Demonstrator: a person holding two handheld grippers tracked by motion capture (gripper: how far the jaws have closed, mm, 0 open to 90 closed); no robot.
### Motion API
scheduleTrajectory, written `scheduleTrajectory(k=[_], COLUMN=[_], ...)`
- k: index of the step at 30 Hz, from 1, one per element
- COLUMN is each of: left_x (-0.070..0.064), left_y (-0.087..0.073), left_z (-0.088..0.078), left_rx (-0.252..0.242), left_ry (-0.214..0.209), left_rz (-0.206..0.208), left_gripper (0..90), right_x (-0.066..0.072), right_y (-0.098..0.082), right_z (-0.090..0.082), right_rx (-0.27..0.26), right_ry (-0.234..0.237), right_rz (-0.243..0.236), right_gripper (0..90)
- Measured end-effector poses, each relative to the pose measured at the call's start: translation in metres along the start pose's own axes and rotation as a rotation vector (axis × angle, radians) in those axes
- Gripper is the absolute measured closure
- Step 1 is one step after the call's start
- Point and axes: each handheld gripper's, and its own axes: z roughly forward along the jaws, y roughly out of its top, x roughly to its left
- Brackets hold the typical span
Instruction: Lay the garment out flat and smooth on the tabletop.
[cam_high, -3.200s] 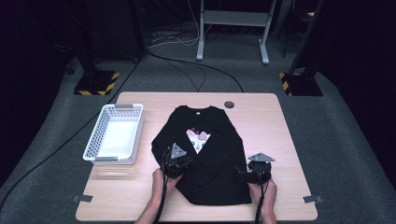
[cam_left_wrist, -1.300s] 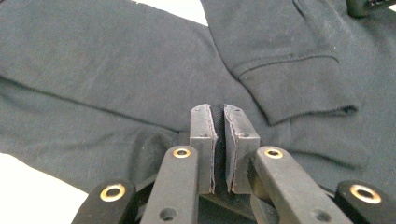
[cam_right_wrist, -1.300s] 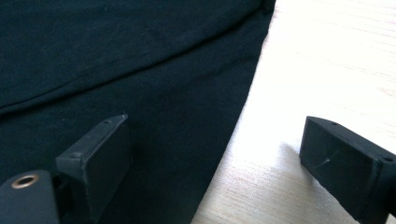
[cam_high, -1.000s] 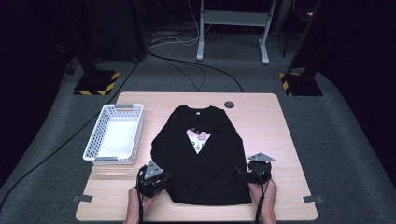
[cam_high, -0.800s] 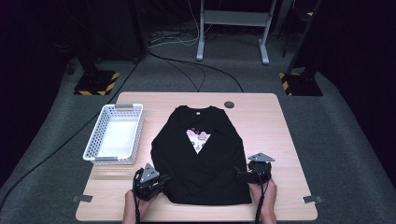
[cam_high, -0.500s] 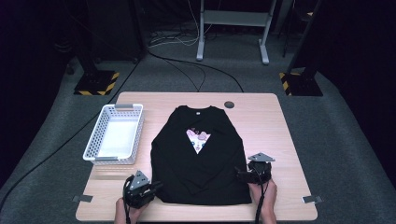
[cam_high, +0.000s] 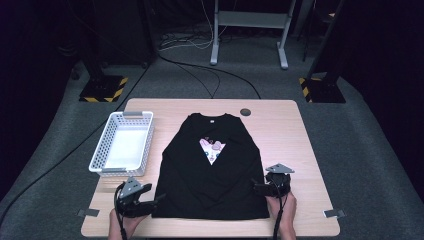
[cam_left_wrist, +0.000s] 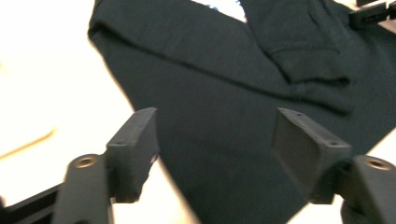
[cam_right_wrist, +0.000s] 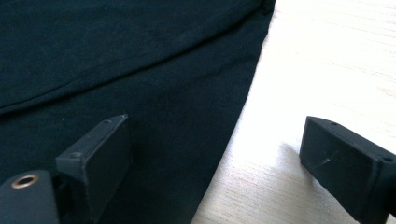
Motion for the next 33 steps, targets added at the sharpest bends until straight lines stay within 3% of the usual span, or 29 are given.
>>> scheduleTrajectory(k=[3, 6, 10, 12, 22, 30, 33], left_x=[-0.005, -0.008, -0.007, -0.005, 0.005, 0.005, 0.005], left_y=[0.017, 0.027, 0.026, 0.024, 0.014, 0.014, 0.014], left_z=[0.029, 0.064, 0.095, 0.096, 0.091, 0.091, 0.091], left_rx=[0.055, 0.123, 0.182, 0.163, 0.102, 0.101, 0.101], left_ry=[-0.006, 0.033, 0.054, 0.076, 0.082, 0.088, 0.088], left_rz=[0.051, 0.095, 0.093, 0.097, 0.093, 0.092, 0.092], left_gripper=[23.5, 20.1, 15.1, 14.4, 14.2, 14.2, 14.2], right_x=[0.000, 0.000, 0.000, 0.000, -0.001, -0.001, 0.000], right_y=[0.000, 0.000, 0.000, 0.000, 0.002, 0.004, 0.005], right_z=[0.000, 0.000, 0.000, 0.000, 0.002, 0.003, 0.002], right_rx=[0.000, 0.000, -0.001, 0.000, 0.001, 0.013, 0.031], right_ry=[0.000, 0.000, -0.001, -0.001, 0.000, 0.000, 0.006], right_rz=[0.000, 0.000, 0.000, 0.000, -0.003, -0.002, 0.021], right_gripper=[8.7, 8.7, 8.6, 8.5, 7.5, 5.9, 4.1])
